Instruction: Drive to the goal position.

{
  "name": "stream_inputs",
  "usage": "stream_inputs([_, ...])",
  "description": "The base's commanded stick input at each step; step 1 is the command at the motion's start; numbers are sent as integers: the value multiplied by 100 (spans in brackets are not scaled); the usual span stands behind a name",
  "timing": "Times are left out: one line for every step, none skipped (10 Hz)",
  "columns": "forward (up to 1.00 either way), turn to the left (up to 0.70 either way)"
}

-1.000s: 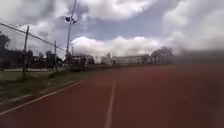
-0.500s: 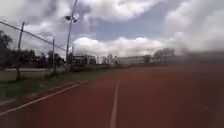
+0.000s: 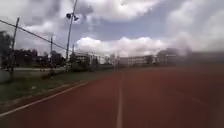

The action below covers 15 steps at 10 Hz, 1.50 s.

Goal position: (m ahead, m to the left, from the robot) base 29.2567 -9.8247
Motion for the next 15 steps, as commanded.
stream_inputs([100, -36])
stream_inputs([100, -38])
stream_inputs([100, -38])
stream_inputs([100, -38])
stream_inputs([100, 0])
stream_inputs([100, 0])
stream_inputs([100, 0])
stream_inputs([100, 0])
stream_inputs([100, 0])
stream_inputs([100, 0])
stream_inputs([100, 0])
stream_inputs([100, 0])
stream_inputs([100, 0])
stream_inputs([100, 0])
stream_inputs([100, 0])
